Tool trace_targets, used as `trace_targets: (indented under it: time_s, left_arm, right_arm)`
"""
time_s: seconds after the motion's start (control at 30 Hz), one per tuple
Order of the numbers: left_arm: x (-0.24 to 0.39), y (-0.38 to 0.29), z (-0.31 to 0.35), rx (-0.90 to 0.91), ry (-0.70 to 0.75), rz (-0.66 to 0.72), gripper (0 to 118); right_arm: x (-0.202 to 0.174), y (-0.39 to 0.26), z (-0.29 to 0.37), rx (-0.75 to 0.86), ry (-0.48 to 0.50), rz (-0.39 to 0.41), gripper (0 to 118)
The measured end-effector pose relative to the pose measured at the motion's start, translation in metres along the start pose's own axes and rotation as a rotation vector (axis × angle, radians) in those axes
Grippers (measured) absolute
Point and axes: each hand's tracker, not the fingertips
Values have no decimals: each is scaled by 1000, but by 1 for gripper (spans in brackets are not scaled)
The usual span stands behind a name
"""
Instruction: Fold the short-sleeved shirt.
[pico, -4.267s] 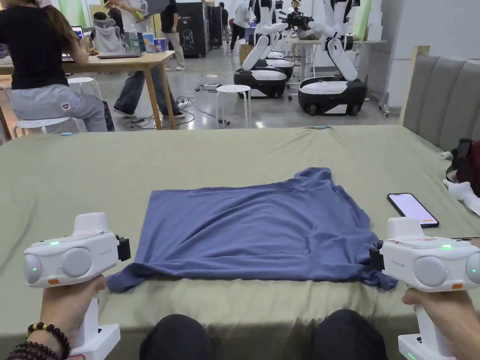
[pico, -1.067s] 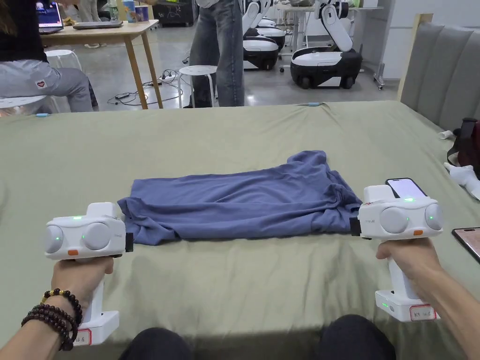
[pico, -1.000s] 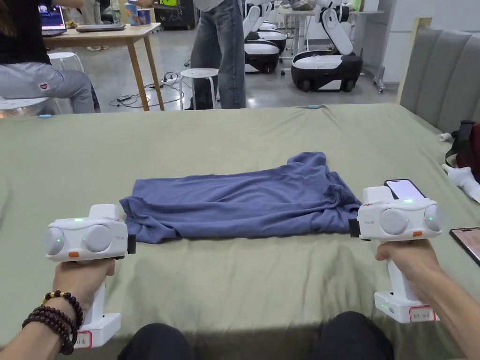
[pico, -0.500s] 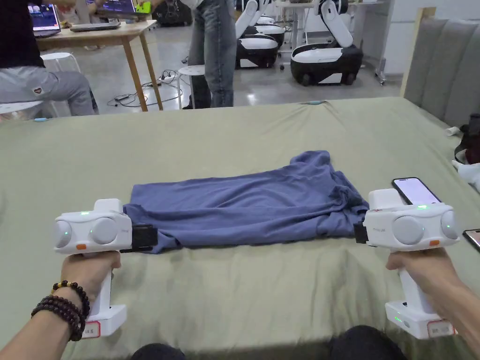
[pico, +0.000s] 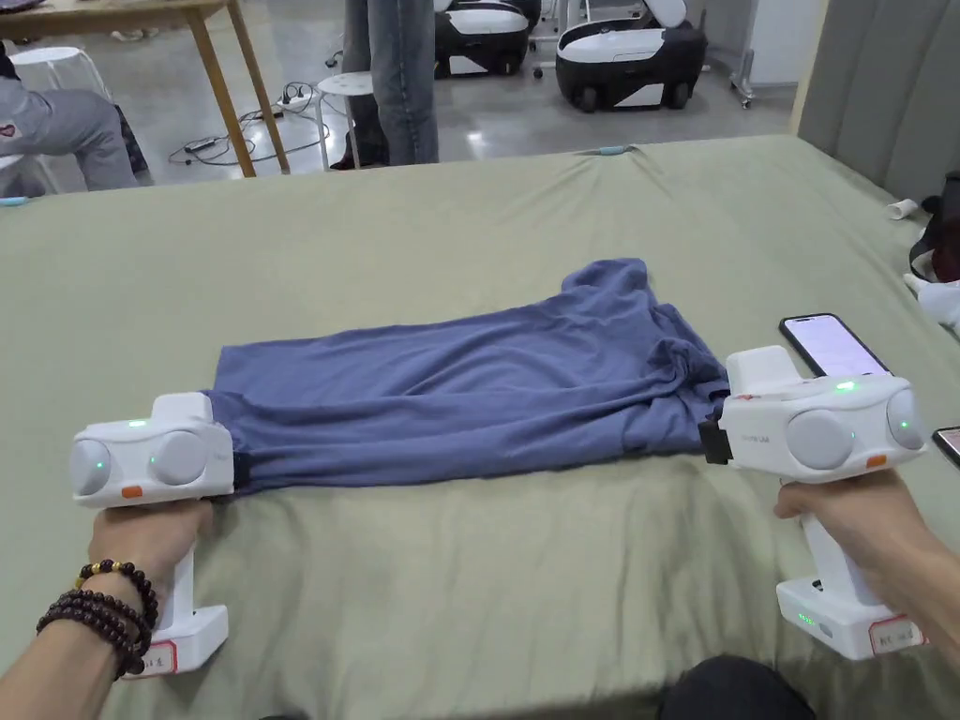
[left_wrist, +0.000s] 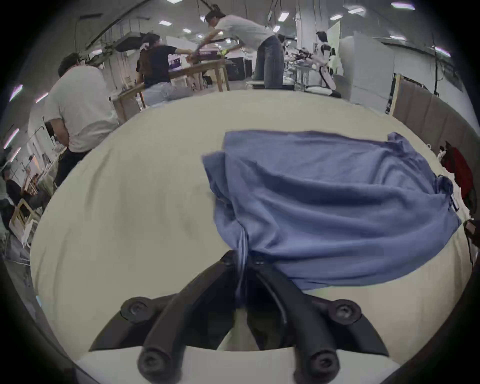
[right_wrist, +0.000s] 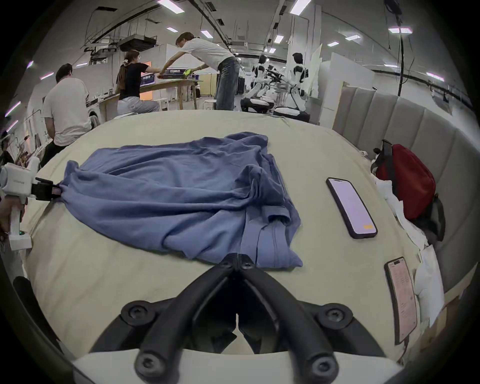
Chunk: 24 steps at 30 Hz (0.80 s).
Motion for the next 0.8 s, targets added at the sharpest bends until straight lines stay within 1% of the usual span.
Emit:
trace_targets:
  time_s: [0.1, 0.13, 0.17, 0.2, 0.23, 0.3, 0.37, 0.4, 0.5, 0.53, 0.57, 0.6, 0.63, 0.67, 0.7, 0.73, 0.8]
  left_arm:
    - [-5, -3, -1, -11, -22, 22, 3]
    - [-5, -5, 0, -2, -26, 26, 3]
    - [-5, -5, 0, 3, -28, 32, 4]
    - [-5, -5, 0, 4, -29, 33, 4]
    - [-6, -5, 0, 5, -30, 32, 3]
    - [-6, -4, 0, 2, -30, 31, 4]
    - [-7, -3, 2, -1, -32, 33, 4]
    - [-7, -3, 2, -1, -33, 34, 4]
    - [-7, -5, 2, 3, -32, 34, 3]
    - [-6, -6, 3, 5, -32, 29, 4]
    - [-6, -6, 3, 6, -32, 25, 4]
    - [-6, -7, 3, 8, -31, 19, 4]
    - [-6, -7, 3, 9, -28, 13, 4]
    - [-5, -7, 4, 11, -23, 16, 4]
    - [-5, -7, 7, 13, -21, 19, 4]
    - [-5, -7, 10, 16, -19, 20, 3]
    - [-5, -10, 21, 23, -27, 19, 4]
  right_arm:
    - [3, 6, -6, 4, -1, -30, 0]
    - [5, 9, -10, 6, 3, -43, 4]
    - [3, 10, -9, 18, 10, -66, 23]
    - [4, 11, -10, 22, 18, -84, 57]
    - [5, 14, -14, 17, 26, -94, 86]
    - [10, 21, -29, -40, 47, -108, 83]
    - [10, 25, -41, -35, 34, -95, 77]
    - [9, 26, -46, -50, 18, -79, 71]
    - [8, 23, -70, -141, -15, -60, 67]
    - [7, 21, -75, -145, -14, -48, 59]
    - [3, 20, -75, -132, -15, -35, 53]
    - [0, 23, -71, -129, -11, -6, 34]
    - [-4, 25, -66, -118, -9, 2, 7]
    - [-8, 27, -62, -114, -25, 9, 7]
    - [-12, 27, -57, -122, -40, 36, 7]
    - [-13, 25, -54, -118, -34, 43, 7]
    - [-10, 21, -44, -112, -38, 23, 7]
